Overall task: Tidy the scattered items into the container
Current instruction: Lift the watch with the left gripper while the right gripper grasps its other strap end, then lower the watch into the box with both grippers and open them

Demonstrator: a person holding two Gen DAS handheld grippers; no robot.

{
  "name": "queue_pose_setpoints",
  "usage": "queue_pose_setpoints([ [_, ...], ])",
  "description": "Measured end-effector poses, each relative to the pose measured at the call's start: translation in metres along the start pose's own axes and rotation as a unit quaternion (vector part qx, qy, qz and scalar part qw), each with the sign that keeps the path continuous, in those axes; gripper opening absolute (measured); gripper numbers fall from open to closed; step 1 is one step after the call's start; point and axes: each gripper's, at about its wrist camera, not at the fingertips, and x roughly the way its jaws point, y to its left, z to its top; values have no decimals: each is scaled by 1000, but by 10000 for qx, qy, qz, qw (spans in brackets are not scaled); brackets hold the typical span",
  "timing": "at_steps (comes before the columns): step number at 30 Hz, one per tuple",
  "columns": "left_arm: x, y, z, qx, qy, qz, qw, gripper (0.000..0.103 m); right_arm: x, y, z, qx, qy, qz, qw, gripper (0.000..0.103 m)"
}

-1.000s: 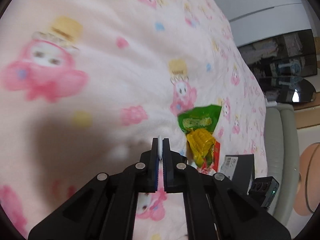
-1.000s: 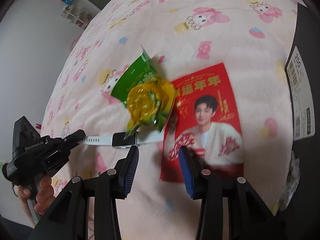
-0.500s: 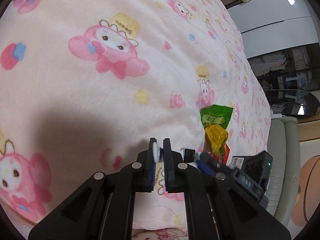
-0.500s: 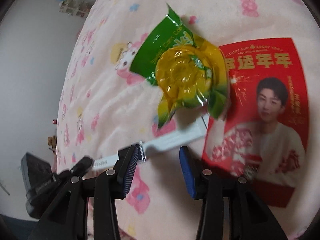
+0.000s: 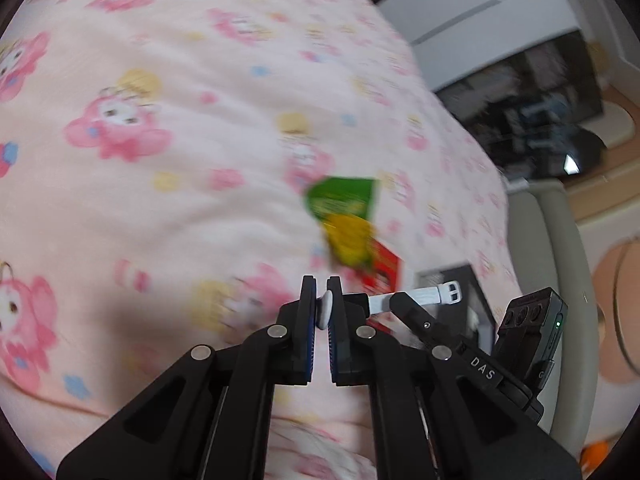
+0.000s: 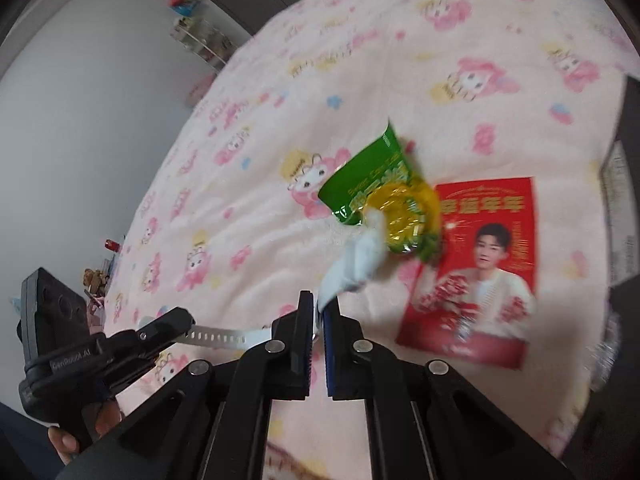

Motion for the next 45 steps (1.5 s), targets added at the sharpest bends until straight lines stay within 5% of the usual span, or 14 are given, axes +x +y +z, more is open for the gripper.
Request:
queue_pose_setpoints([
  [7, 12, -111, -46, 1258, 438, -424, 9902, 3, -124, -39, -21, 44, -851, -201, 9962, 3],
  [15, 74, -254, -100, 2514, 1055, -990, 9570, 3, -242, -128, -43, 159, -1412, -1136, 9833, 3],
  [19, 133, -296, -131, 2946, 1494, -532, 9424, 3, -268, -201, -52, 654, -1327, -1510, 9774, 3],
  [24, 195, -299, -161, 3241, 1934, -18, 9260, 3, -255, -256, -62, 915, -802, -1909, 9740, 4],
  [31, 198, -265, -161, 3143, 1956, 169, 9288, 4, -251, -262, -66, 1107, -720, -1946, 9720, 5],
  [33, 190, -258, -158, 3057, 2024, -66, 9303, 7, -255, -258, -67, 1158, -681, -1948, 9716, 6],
  [36, 180, -260, -152, 3017, 1899, -132, 9342, 22, -258, -253, -70, 1163, -621, -1930, 9723, 13],
  [45, 172, -259, -148, 2904, 1767, -101, 9404, 33, -277, -241, -84, 922, -527, -2137, 9711, 15],
])
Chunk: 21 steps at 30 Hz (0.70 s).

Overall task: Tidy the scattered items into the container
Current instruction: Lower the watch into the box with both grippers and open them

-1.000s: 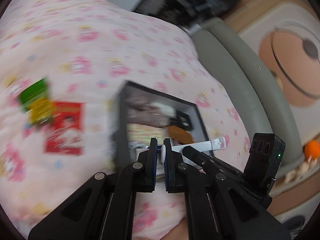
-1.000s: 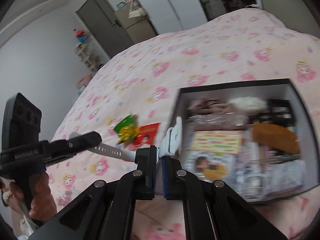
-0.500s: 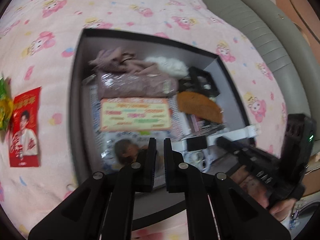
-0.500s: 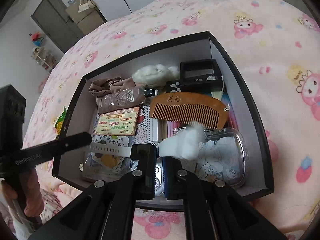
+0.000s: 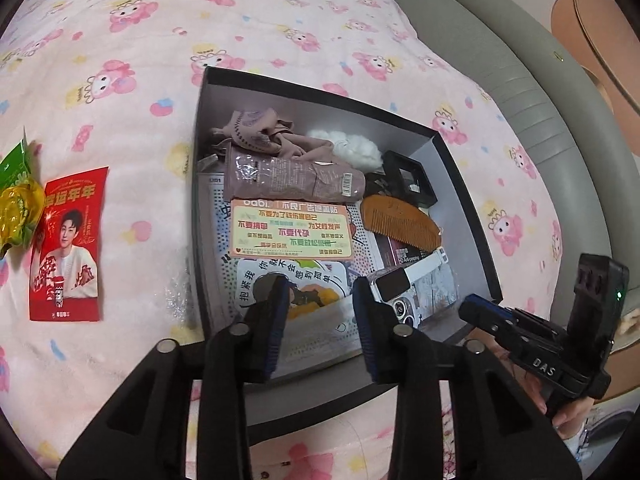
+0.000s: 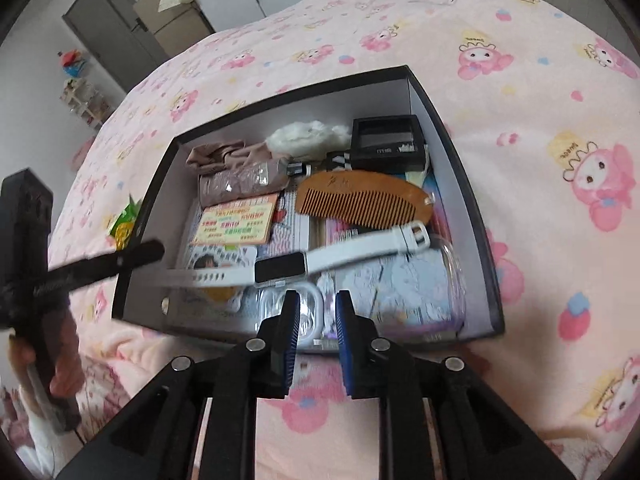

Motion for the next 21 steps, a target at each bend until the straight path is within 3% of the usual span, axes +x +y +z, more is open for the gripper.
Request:
queue_pose_setpoints([
  [5, 4, -10, 1, 142, 6, -231, 9996, 33, -4, 17, 27, -466, -334, 32, 9984, 15],
  [7, 15, -16, 6, 126, 119, -268, 9995, 33, 12, 23, 49, -652, -230, -9, 9976, 15],
  [10, 37, -24, 16, 193, 306, 180, 9992, 30, 36, 25, 67, -793, -44, -107, 9968, 15],
  [12, 55, -29, 22, 258, 563, 311, 9976, 23, 49, 23, 70, -818, 20, -201, 9964, 15],
  [15, 74, -40, 27, 442, 792, 459, 9948, 23, 64, 15, 66, -730, 199, -60, 9971, 15],
  [17, 83, -48, 29, 580, 867, 572, 9929, 23, 68, 12, 63, -769, 236, -194, 9966, 15],
  [21, 99, -52, 30, 519, 1131, 241, 9919, 22, 61, 6, 60, -702, 85, -398, 9967, 15],
])
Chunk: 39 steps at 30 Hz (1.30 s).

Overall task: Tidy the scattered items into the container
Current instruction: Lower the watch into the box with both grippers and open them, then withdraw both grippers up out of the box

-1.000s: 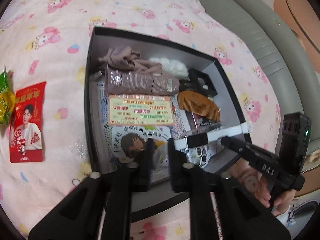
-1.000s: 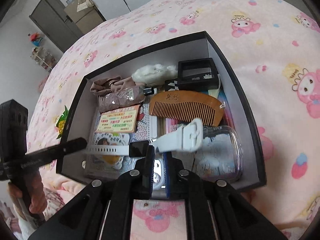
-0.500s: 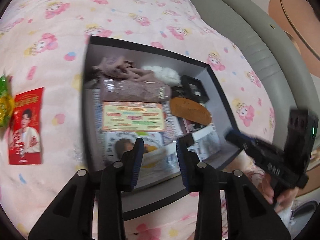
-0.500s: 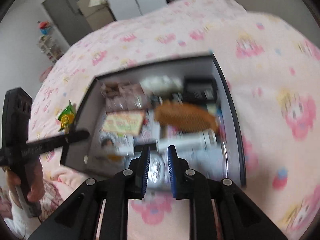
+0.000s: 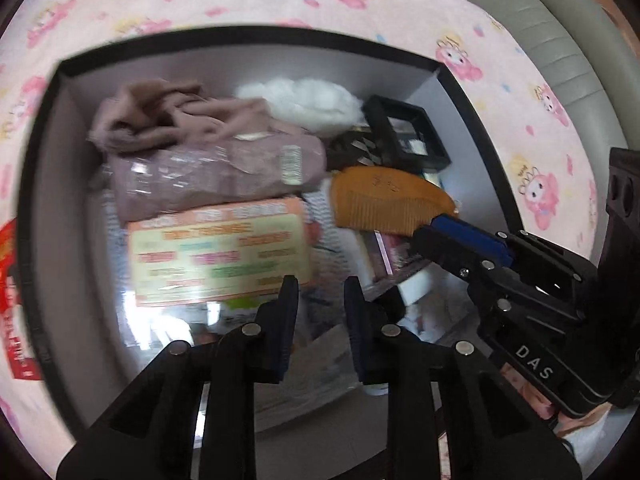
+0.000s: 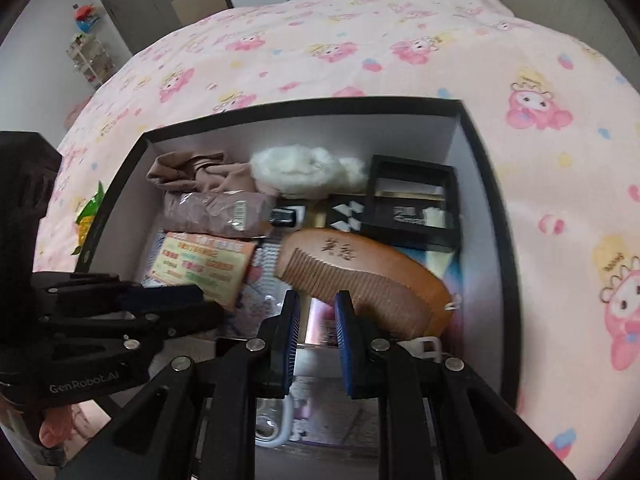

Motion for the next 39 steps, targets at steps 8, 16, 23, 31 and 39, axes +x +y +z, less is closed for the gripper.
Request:
queue_pose_setpoints([
  [8, 3, 3, -7, -99, 243, -1057, 9940, 21, -12, -14, -7, 299, -50, -46, 9995, 15],
  [16, -3, 18, -14, -123, 98, -1558, 9877, 21, 9, 6, -7, -105, 240, -52, 9996, 15],
  [23, -1, 3, -17, 83, 157, -1724, 9849, 21, 11, 3, -17, 28, 467, 43, 9989, 16],
  [31, -6, 9, -18, 21, 51, -1719, 9851, 21, -4, 2, -40, 205, 612, 396, 9971, 16],
  [39, -6, 16, -5, -112, -343, -675, 9971, 21, 1, 9, -30, 108, 394, 270, 9988, 16],
])
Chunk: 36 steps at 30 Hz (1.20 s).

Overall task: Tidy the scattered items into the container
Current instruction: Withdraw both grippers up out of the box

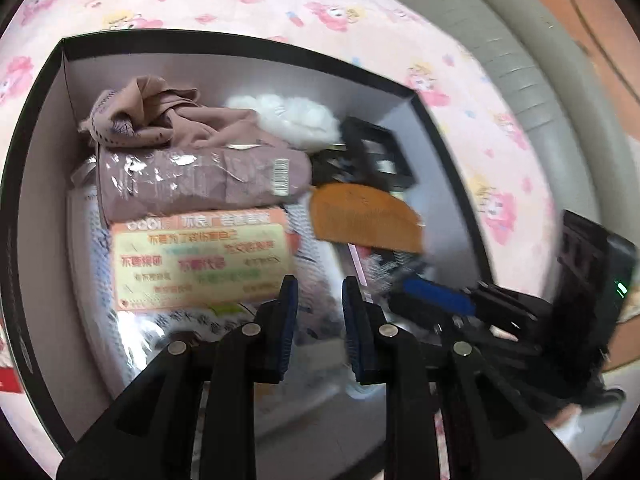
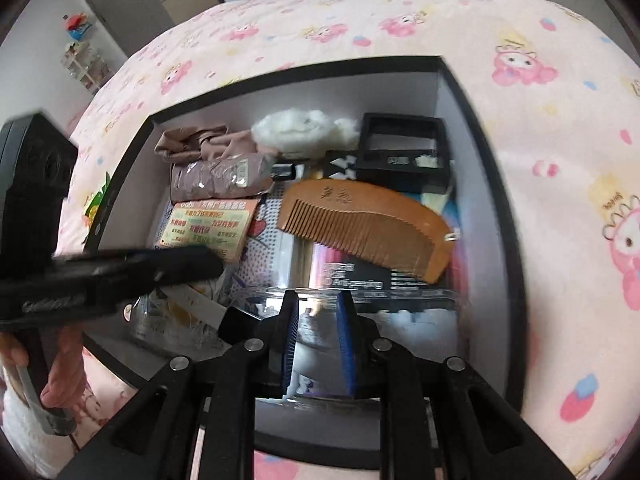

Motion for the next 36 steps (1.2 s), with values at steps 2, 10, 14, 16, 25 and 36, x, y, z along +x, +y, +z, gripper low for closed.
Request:
queue_pose_setpoints([
  [2, 7, -4, -3, 29, 241, 66, 9997, 21, 7, 5, 1, -77, 73, -17, 9999, 16],
  [10, 5, -3, -23, -177, 589, -316, 9976, 21, 3, 2, -6, -63, 202, 145, 9997, 23],
  [14, 2, -1, -28, -207, 645, -514, 9964, 21, -4, 4, -11, -88, 153, 196, 9997, 23],
  [16, -3, 3, -27, -357, 533, -912, 9938, 21, -8, 7, -12, -116, 45, 169, 9998, 23],
  [25, 0, 0, -32, -245, 672, -440, 9965, 21, -4, 5, -10, -249, 101, -204, 9994, 24],
  [36, -39, -32, -57, 203, 99, -478, 9986, 21, -44, 44, -38, -426, -628, -382, 9964, 26],
])
